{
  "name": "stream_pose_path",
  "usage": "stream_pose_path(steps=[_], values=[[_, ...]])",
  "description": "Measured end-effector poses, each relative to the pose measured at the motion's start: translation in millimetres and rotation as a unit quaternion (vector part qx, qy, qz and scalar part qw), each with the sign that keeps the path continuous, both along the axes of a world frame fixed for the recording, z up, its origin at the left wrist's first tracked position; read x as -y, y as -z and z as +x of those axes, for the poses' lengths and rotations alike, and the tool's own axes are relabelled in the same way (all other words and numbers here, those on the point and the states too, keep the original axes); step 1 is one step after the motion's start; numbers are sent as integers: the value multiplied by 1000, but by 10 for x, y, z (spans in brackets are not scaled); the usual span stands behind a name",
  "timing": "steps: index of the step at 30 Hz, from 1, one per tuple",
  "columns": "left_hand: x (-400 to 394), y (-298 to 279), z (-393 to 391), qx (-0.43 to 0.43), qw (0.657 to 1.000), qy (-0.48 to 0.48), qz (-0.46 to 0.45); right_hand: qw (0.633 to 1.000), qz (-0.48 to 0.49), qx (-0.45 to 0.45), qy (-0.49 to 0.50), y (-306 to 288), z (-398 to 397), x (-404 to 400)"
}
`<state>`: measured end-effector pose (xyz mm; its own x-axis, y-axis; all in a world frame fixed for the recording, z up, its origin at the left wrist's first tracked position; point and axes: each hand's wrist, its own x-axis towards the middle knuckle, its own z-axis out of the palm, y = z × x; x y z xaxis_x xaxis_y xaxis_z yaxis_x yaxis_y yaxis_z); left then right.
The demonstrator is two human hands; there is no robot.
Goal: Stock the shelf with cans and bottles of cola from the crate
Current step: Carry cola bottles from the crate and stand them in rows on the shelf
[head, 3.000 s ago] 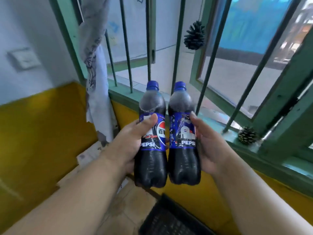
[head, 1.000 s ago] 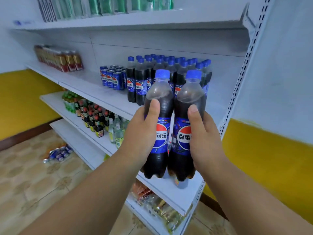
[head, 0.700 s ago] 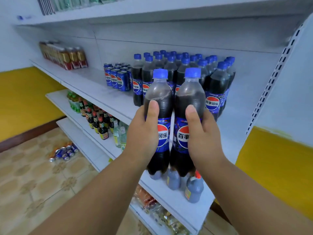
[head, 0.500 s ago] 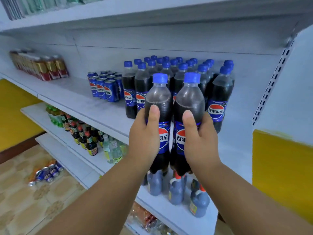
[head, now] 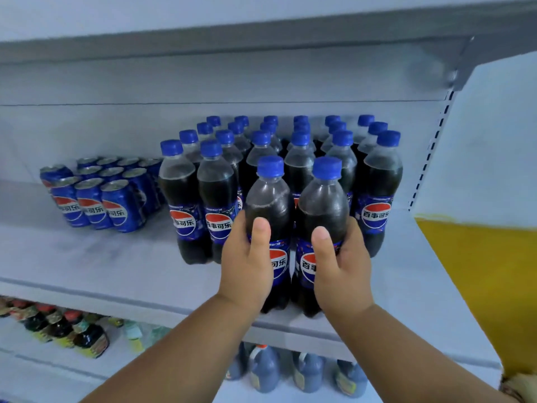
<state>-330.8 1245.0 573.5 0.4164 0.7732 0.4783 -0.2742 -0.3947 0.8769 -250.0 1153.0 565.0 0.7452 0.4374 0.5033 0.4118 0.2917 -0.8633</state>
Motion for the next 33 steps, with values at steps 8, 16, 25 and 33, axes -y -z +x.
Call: stream_pose_path(steps=[8,16,25,33], values=[[-257,90,114,23,998,38,38,995,-4,62,79,90,142,-276],[-341,113,160,16,999,41,30,992,-17,73,103,115,178,-355],[-267,60,-285,-240,965,-34,100,982,-170,49,68,95,111,-140],[-310,-4,-372,-389,878,-144,237,945,-263,111,157,107,117,-130]])
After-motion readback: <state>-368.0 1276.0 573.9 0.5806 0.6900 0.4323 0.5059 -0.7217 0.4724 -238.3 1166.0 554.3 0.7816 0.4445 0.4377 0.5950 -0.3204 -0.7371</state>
